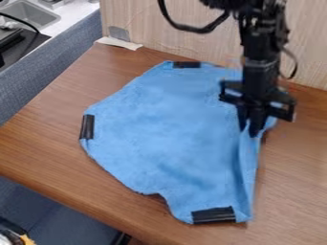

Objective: Folds the cloth from bottom right to top left

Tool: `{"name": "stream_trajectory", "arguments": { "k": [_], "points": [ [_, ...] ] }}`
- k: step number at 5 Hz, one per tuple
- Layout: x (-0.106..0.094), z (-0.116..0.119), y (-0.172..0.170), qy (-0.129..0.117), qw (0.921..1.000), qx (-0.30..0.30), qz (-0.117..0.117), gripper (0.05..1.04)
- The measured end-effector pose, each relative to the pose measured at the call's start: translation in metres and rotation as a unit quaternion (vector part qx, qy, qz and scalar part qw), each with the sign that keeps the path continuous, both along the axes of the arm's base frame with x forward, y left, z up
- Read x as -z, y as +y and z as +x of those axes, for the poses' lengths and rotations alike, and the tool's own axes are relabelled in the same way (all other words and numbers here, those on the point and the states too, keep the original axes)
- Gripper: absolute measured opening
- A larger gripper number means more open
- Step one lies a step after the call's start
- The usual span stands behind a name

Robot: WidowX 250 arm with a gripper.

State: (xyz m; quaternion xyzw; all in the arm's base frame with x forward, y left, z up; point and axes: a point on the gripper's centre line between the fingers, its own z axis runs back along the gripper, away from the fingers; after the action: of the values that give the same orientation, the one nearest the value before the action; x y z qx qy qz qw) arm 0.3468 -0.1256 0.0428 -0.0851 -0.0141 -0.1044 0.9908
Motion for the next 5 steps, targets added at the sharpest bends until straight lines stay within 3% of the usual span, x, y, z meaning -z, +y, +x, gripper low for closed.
{"name": "stream_trajectory", "arguments": {
  "k": [1, 3, 5],
  "points": [
    [-0.031, 0.001, 0.003, -0.04, 0.9991, 0.005, -0.008, 0.068],
    [-0.052, -0.004, 0.082, -0.057, 0.9925, -0.108, -0.011, 0.068],
    [-0.03, -0.028, 0.166, -0.034, 0.9746, -0.221, -0.008, 0.068]
  ]
}}
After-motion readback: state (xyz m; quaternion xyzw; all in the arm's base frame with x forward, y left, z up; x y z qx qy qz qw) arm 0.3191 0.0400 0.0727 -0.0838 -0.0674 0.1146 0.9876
